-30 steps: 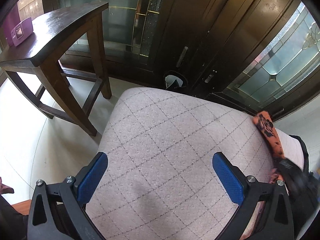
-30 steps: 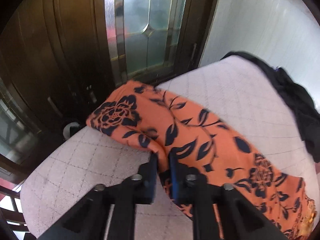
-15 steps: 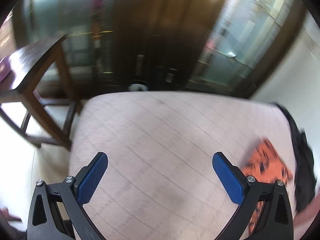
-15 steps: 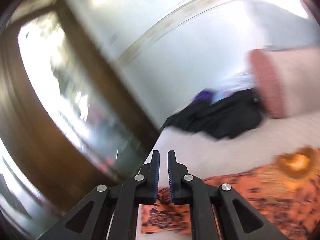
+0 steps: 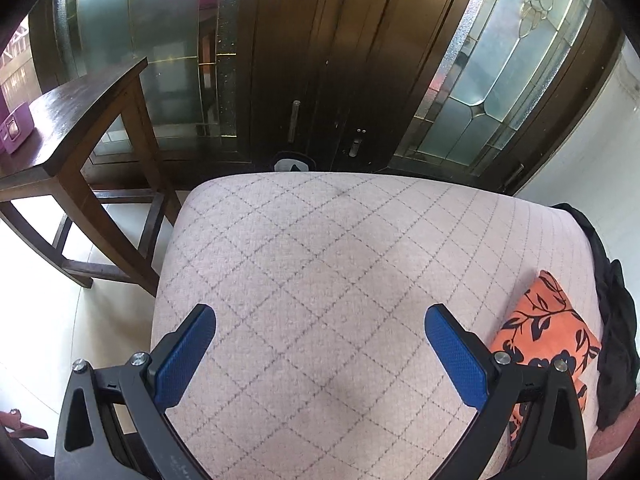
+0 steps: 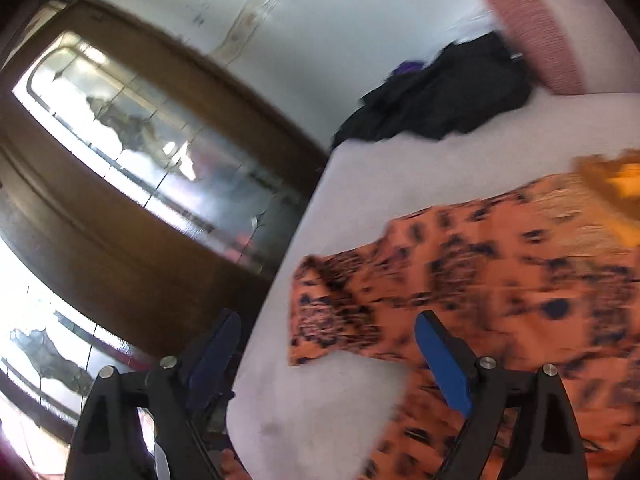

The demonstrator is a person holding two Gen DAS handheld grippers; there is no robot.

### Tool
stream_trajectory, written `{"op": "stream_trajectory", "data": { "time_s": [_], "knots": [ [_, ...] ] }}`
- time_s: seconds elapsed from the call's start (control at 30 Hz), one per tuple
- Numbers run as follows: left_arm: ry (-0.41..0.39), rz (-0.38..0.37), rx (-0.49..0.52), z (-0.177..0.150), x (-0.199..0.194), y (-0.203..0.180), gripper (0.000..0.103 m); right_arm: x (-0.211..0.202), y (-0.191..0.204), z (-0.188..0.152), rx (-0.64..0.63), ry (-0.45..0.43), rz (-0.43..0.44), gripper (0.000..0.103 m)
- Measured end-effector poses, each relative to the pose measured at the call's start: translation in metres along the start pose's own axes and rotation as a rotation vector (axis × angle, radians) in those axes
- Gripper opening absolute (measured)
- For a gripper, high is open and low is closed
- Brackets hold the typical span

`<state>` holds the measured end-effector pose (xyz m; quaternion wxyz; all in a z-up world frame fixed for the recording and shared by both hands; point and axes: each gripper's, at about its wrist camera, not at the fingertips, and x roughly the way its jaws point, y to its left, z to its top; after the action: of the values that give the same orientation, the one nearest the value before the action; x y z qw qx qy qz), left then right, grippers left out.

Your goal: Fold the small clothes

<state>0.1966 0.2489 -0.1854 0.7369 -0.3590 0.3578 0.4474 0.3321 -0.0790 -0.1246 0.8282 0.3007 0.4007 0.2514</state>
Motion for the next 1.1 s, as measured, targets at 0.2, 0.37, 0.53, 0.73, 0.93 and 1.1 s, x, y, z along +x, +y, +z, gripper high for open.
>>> {"op": "stream_trajectory", "data": {
  "time_s": [0.2,0.37,0.53,0.73,0.93,1.1],
  "knots": [
    [0.015,-0.017,0.005,0.003,0.004,-0.003,0.103,0.107,0.033,-0.006,-0.063,0.118,-0.032,0.091],
    [0.029,-0.025,0.032,0.001,0.006,-0.012,0.103,0.158,0.026,-0.014,-0.091,0.193,-0.136,0.085],
    [0.014,-0.024,0.023,-0.001,0.002,-0.012,0.103,0.160,0.049,-0.032,-0.200,0.223,-0.151,0.011],
    [-0.020,-0.030,0.082,-0.010,-0.007,-0.022,0.103,0.033,0.056,-0.002,-0.163,-0.039,-0.054,0.010],
    [-0.034,-0.102,0.274,-0.046,-0.023,-0.061,0.103,-0.138,-0.008,0.030,-0.071,-0.282,-0.138,0.010],
    [-0.019,-0.223,0.568,-0.111,-0.045,-0.112,0.103,-0.227,-0.116,0.018,0.113,-0.274,-0.271,0.010]
  ]
}}
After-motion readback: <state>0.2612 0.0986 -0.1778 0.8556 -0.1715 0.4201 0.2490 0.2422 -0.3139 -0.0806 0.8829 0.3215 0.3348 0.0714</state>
